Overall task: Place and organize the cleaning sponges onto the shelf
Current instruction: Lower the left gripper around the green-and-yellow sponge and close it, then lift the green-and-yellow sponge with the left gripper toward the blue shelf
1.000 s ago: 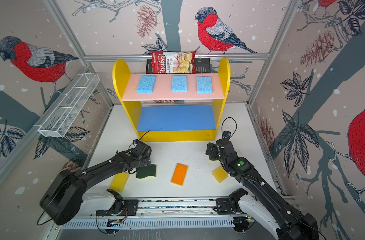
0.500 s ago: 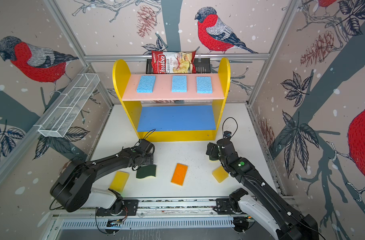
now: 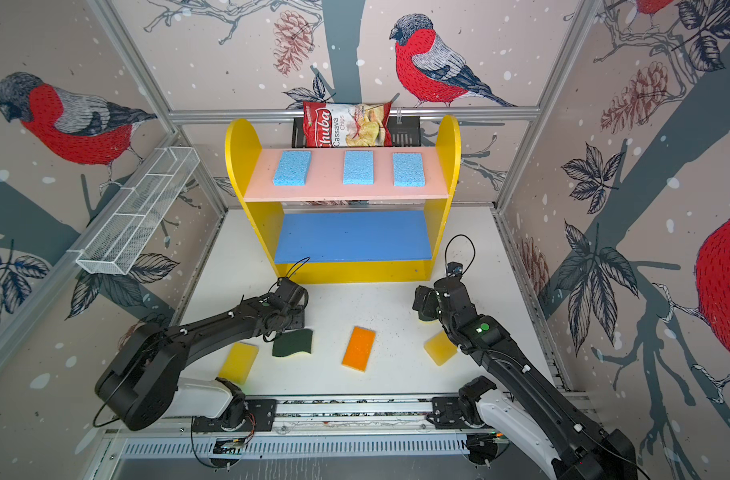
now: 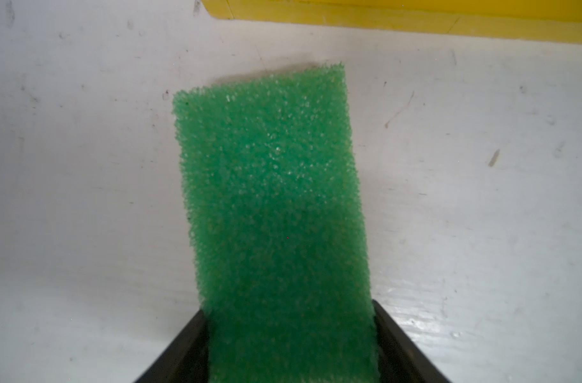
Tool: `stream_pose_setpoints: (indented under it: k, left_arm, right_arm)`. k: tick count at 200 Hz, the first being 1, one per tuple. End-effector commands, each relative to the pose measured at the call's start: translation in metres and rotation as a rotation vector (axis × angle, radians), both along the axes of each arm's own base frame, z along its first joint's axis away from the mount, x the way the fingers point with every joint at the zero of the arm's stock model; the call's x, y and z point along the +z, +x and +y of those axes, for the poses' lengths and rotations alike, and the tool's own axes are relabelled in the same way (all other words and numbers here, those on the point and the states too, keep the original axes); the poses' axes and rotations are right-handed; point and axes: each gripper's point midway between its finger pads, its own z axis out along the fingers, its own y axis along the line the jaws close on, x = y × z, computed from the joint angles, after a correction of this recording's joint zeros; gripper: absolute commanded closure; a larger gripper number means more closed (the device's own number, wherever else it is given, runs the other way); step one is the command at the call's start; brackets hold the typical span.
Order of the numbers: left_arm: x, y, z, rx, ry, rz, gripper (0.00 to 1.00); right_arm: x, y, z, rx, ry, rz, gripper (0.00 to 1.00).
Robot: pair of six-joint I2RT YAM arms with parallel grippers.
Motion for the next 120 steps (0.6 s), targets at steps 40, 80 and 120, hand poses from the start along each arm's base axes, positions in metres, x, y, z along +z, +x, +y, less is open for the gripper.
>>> stream_pose_setpoints:
  k: [40, 80, 120]
  left_arm:
    - [0.005, -0.004, -0.035, -0.144, -0.099, -0.009, 0.32]
    - [0.008, -0.006, -0.056, -0.214, -0.092, -0.021, 0.33]
    - [0.007, -0.001, -0.071, -0.234, -0.109, -0.030, 0.33]
  right_arm:
    - [0.004, 0.001, 0.003, 0.006, 0.022, -0.015, 0.00]
    - [0.004, 0.001, 0.005, 0.009, 0.033, -0.013, 0.00]
    - [0.005, 0.000, 0.005, 0.008, 0.037, -0.013, 0.01]
